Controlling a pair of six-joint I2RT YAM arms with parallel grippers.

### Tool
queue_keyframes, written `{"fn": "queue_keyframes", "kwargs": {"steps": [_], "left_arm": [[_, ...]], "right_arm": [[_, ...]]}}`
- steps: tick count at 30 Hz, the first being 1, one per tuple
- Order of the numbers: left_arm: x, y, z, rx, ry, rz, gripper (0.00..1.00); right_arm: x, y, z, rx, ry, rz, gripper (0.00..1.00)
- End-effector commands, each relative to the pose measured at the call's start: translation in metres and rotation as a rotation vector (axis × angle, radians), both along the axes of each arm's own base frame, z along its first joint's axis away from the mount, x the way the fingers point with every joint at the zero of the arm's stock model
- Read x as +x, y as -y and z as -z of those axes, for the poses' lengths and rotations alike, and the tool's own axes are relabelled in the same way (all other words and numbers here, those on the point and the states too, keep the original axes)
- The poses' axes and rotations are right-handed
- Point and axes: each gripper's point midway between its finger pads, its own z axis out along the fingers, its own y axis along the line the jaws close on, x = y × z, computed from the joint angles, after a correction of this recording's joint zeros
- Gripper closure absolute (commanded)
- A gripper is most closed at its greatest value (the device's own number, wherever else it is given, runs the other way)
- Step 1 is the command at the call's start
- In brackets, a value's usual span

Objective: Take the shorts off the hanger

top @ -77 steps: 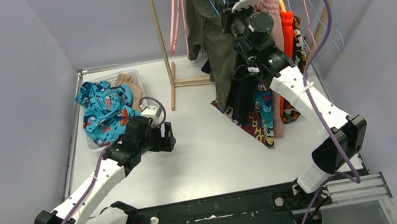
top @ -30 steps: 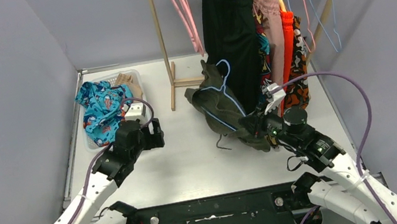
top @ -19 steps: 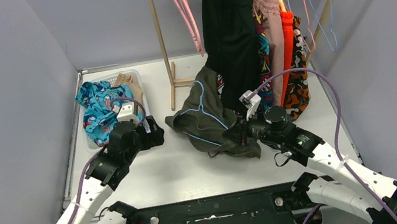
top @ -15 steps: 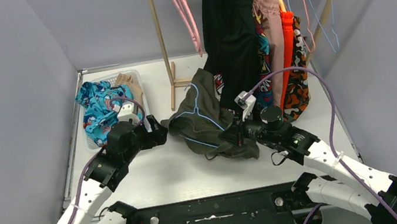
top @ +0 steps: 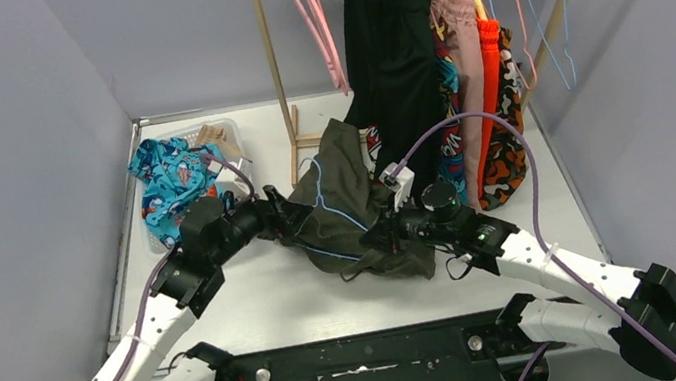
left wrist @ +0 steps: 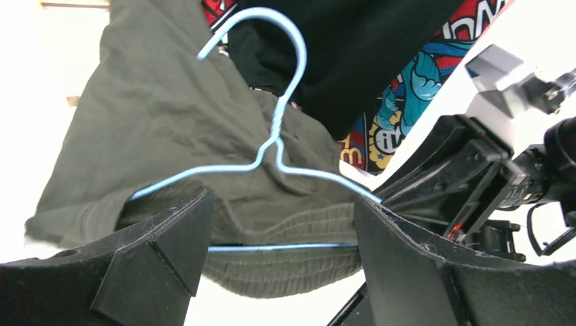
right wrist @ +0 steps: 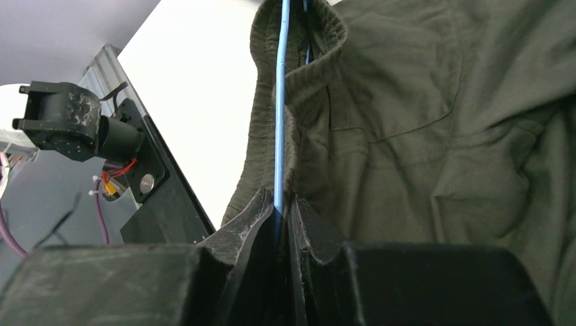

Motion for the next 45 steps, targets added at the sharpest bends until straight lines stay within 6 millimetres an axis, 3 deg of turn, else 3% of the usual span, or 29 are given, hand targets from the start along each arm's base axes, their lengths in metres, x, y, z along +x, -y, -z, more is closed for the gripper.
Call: {"fn": "queue_keyframes", "kwargs": {"steps": [1, 6, 11, 20, 27, 37, 45], "left_arm": [[0.008, 0.027, -0.043, -0.066, 0.127, 0.113, 0.26], [0.025, 0.034, -0.019, 0.045, 0.062, 0.122, 0.38], [0.034, 0.029, -0.019, 0.119, 0.122, 0.104, 0.52], [0.031, 0.043, -0.002, 0.102, 0.09, 0.174, 0.67], [0.034, 0.038, 0.013, 0.147, 0.066, 0.153, 0.81], [0.041, 0.027, 0.027, 0.18, 0.026, 0.08, 0.76], [0.045, 0.03, 0.013, 0.127, 0.063, 0.061, 0.78]], "right_arm": [[0.005, -0.024, -0.045, 0.118, 0.104, -0.05, 1.0], [0.003, -0.029, -0.042, 0.102, 0.089, -0.064, 1.0], [0.0, -0.033, -0.042, 0.109, 0.078, -0.067, 1.0], [-0.005, -0.046, -0.047, 0.132, 0.073, -0.09, 1.0], [-0.007, -0.045, -0.052, 0.139, 0.093, -0.078, 1.0], [-0.009, -0.04, -0.056, 0.151, 0.106, -0.066, 1.0], [-0.011, -0.041, -0.055, 0.152, 0.094, -0.077, 1.0]]}}
